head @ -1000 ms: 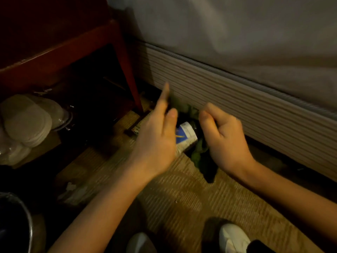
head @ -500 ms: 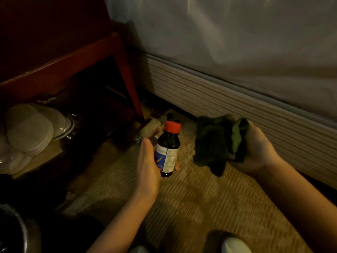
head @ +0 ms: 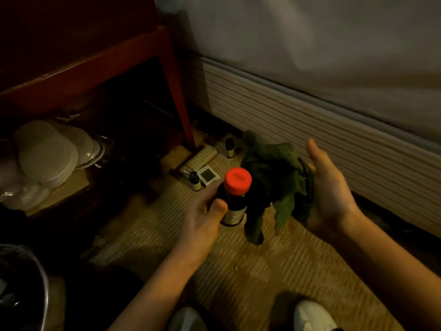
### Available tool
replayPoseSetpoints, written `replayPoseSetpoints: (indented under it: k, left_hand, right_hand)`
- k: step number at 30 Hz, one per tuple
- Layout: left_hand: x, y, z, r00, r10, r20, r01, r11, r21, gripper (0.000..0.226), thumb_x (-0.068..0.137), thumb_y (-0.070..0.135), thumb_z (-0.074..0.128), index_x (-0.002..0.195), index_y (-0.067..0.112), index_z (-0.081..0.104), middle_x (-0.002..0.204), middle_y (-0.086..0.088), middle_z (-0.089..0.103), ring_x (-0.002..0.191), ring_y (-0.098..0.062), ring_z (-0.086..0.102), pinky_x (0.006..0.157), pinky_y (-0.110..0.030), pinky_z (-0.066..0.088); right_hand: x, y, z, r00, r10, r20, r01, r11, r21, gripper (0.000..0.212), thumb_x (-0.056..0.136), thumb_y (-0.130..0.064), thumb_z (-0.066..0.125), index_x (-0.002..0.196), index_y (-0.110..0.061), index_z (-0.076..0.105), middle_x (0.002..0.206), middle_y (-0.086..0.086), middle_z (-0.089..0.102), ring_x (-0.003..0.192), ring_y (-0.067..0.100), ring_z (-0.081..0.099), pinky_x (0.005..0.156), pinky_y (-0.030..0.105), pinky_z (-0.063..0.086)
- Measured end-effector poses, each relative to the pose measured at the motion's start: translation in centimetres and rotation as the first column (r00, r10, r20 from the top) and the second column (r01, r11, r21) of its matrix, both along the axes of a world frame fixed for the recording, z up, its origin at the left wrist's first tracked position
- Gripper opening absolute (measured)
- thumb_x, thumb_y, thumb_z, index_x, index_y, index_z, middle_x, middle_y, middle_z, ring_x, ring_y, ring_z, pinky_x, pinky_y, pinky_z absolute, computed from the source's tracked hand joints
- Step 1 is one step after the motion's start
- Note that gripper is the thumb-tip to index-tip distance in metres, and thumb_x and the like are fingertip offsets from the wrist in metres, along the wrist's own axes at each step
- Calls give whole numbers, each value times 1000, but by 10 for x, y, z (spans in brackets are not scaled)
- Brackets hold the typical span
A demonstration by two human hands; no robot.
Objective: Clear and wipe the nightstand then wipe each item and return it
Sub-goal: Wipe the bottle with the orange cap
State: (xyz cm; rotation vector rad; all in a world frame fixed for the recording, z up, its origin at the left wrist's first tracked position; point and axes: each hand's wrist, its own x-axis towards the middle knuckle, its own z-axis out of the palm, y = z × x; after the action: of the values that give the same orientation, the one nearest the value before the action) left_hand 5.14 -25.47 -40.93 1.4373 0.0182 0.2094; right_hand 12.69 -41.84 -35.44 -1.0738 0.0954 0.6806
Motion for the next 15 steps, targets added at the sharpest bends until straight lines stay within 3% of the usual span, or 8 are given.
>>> replayPoseSetpoints:
  k: [2,4,7,10,11,14,15]
  left_hand:
    - [1,0,0,998,-25,-53,17,989,-150,53,66,72,66,109,41,69,113,12,69,113,-8,60,93,-32,50]
    - [2,-1,3,993,-57,-103,28,965,-260,52,78,63,58,114,27,67,109,4,70,106,-13,64,85,-28,52]
    - [2,-7,9,958,-144,-247,43,927,-373,59,87,64,31,97,19,69,75,-5,67,65,-16,64,58,-23,51]
    - [0,-12,8,913,-259,-315,115,904,-411,65,85,62,18,100,17,64,65,-3,58,50,-11,53,44,-18,41]
    - [0,-14,7,909,-255,-330,117,915,-386,66,85,60,17,110,16,60,68,-1,62,52,-10,57,46,-19,44]
    - [3,-17,11,910,-236,-341,150,954,-259,68,88,55,18,139,17,43,102,-2,72,90,-12,70,77,-25,55]
    - [2,-17,14,897,-251,-363,169,955,-243,65,92,52,17,134,13,47,92,-1,74,81,-8,70,70,-19,55]
  right_hand:
    - [-5,3,0,999,16,32,-18,998,53,54,93,-48,33,80,-15,74,76,4,73,63,12,70,48,19,51]
    - [-7,5,-1,992,47,120,-55,997,60,45,91,-35,40,69,-17,75,68,6,69,57,14,66,47,21,50]
    - [-10,9,-3,964,162,210,-175,984,42,32,82,-25,54,99,-1,66,77,27,61,63,36,62,56,39,54]
    - [-14,10,-8,949,196,248,-184,980,-70,34,73,-22,56,101,-5,64,82,20,62,68,30,61,65,42,50]
    - [-14,10,-8,938,207,277,-180,976,-120,33,71,-22,58,99,-6,64,85,18,63,71,29,61,68,43,48]
    - [-12,5,-7,904,316,288,-280,947,-161,39,73,-20,58,110,-7,61,96,20,67,75,26,67,63,35,54]
    - [-12,2,-6,894,357,269,-333,934,-133,40,76,-19,57,114,-7,60,99,22,67,72,25,69,60,33,56]
